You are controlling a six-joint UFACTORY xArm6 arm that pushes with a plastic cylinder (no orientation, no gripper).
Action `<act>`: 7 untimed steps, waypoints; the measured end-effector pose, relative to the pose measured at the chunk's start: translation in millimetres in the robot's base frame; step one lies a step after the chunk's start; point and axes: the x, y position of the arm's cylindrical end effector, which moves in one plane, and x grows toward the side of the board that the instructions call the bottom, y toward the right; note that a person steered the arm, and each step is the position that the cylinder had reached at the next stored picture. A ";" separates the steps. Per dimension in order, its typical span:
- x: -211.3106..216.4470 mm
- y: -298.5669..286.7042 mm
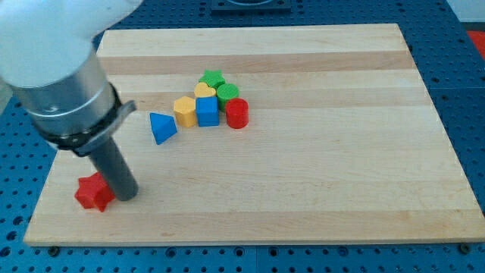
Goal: Move the blue triangle to the center left side of the board
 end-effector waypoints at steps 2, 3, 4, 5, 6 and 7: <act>0.0 -22.5; 0.1 -0.7; -12.5 59.5; -29.7 85.0; -56.5 58.5; -101.2 6.7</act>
